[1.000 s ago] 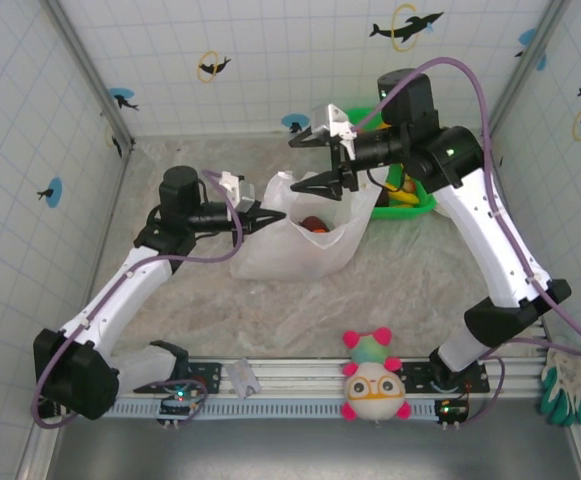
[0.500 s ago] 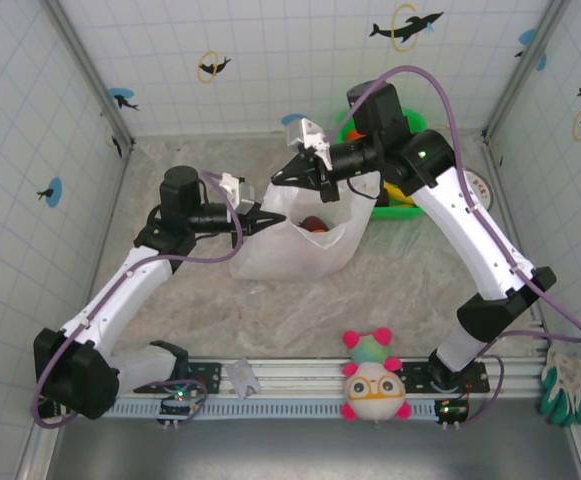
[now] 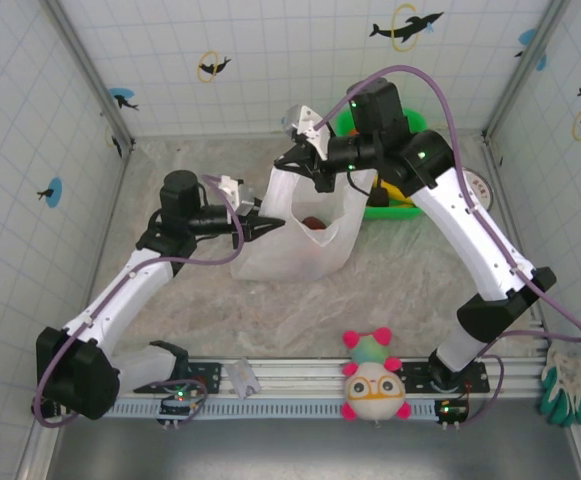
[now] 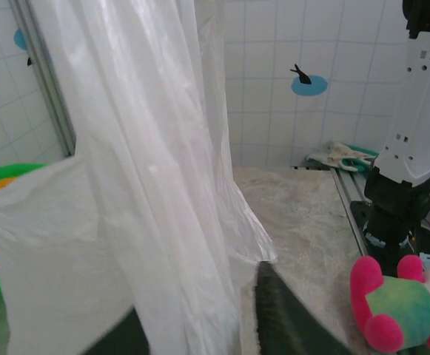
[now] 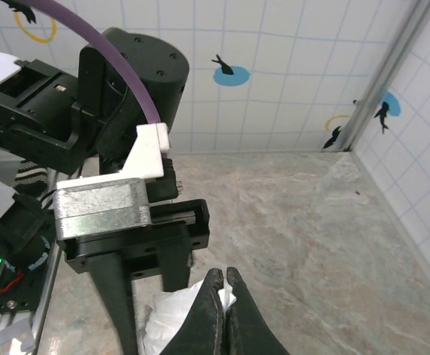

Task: Place the fake fruits into the plastic bag and tie a complex knot

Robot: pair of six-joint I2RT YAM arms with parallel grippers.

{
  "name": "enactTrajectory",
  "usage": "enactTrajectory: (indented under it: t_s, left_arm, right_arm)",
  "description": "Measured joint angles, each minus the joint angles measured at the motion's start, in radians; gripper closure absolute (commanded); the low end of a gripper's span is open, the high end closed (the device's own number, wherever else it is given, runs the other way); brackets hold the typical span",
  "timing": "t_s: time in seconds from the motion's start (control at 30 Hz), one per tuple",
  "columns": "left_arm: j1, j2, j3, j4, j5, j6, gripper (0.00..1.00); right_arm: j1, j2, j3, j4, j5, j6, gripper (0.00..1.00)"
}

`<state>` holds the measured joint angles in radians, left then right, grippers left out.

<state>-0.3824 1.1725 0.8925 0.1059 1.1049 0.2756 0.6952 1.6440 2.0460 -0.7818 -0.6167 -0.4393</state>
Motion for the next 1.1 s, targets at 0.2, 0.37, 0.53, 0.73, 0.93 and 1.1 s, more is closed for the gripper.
enactTrajectory:
  t_s: [0.2, 0.37, 0.53, 0.73, 0.93, 1.1]
  left_arm:
    - [0.005, -0.068, 0.002, 0.023, -0.102, -0.057, 0.24]
    - [0.002, -0.106, 0.052, 0.078, -0.194, -0.133, 0.23]
    - [-0.064, -0.084, 0.094, 0.133, -0.289, -0.179, 0.25]
    - [-0.142, -0.015, 0.128, 0.163, -0.364, -0.207, 0.54]
    - [-0.146, 0.006, 0.128, 0.173, -0.406, -0.222, 0.87]
    - [-0.153, 0.005, 0.121, 0.186, -0.407, -0.22, 0.95]
  right_arm:
    - [0.025, 0.0, 0.002, 0.002, 0.026, 0.001, 1.0]
    - [0.039, 0.0, 0.002, 0.004, 0.039, 0.001, 1.0]
    - [0.047, 0.0, 0.002, 0.005, 0.06, 0.002, 1.0]
    - [0.056, 0.0, 0.002, 0.008, 0.078, 0.007, 1.0]
    - [0.058, 0.0, 0.002, 0.025, 0.098, 0.021, 1.0]
    - [0.058, 0.0, 0.002, 0.031, 0.121, 0.034, 1.0]
